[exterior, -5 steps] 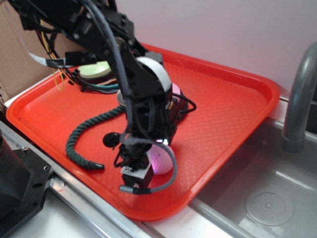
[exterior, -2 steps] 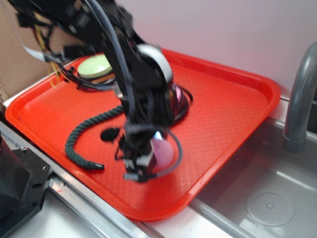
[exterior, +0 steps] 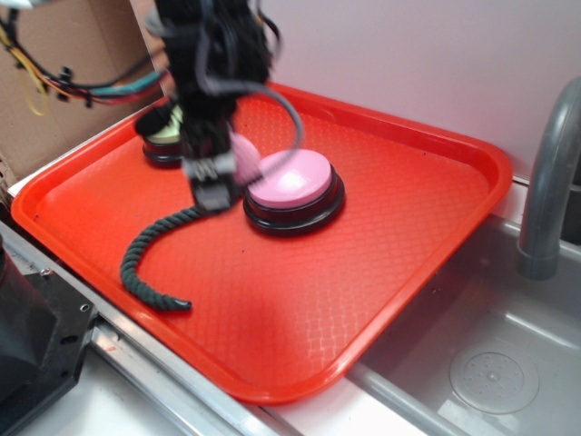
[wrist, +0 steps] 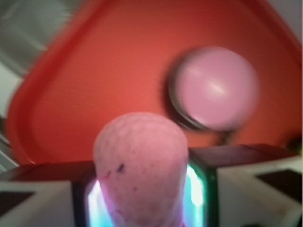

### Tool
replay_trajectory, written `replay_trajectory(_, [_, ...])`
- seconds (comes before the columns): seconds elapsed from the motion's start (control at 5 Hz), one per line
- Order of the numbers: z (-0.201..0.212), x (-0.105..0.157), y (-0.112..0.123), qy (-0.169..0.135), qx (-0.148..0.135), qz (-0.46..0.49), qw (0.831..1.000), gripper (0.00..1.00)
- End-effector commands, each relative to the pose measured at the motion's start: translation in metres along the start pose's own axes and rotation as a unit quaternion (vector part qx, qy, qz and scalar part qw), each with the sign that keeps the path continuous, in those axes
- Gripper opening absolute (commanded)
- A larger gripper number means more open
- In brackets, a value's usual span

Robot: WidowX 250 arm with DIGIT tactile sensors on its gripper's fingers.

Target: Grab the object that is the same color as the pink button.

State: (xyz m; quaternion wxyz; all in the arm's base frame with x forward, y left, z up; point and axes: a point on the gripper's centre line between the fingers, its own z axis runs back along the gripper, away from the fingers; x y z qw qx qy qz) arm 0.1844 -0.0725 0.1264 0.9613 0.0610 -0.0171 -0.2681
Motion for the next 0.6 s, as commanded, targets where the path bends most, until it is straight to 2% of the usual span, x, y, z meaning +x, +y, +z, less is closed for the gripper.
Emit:
replay_trajectory(0.0, [0.024,-0.035,0.048,0.023,0.017,0.169,0.985,0.0])
replay_trajectory(0.2, [0.013,-0.048,0.062,0.043,0.02,0.205,0.978,0.0])
replay_trajectory(0.4, [0.013,-0.069,0.071,0.084,-0.006,0.251,0.964,0.0])
